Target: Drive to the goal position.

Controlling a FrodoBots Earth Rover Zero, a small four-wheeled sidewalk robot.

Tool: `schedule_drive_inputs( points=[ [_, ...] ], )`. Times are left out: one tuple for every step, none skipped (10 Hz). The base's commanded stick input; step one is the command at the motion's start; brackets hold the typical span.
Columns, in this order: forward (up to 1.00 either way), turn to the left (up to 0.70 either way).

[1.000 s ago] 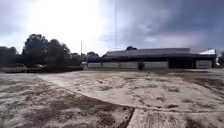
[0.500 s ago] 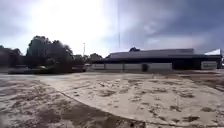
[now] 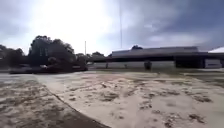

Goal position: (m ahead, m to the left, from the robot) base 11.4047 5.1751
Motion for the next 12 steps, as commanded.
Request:
schedule_drive_inputs(
  points=[
    [0.70,0.35],
    [0.70,0.07],
    [0.70,0.00],
    [0.70,0.00],
    [0.70,0.00],
    [0.70,0.00],
    [0.70,0.00],
    [0.70,0.00],
    [0.70,0.00],
    [0.70,0.00],
    [0.70,0.00],
    [0.70,0.00]
  ],
)
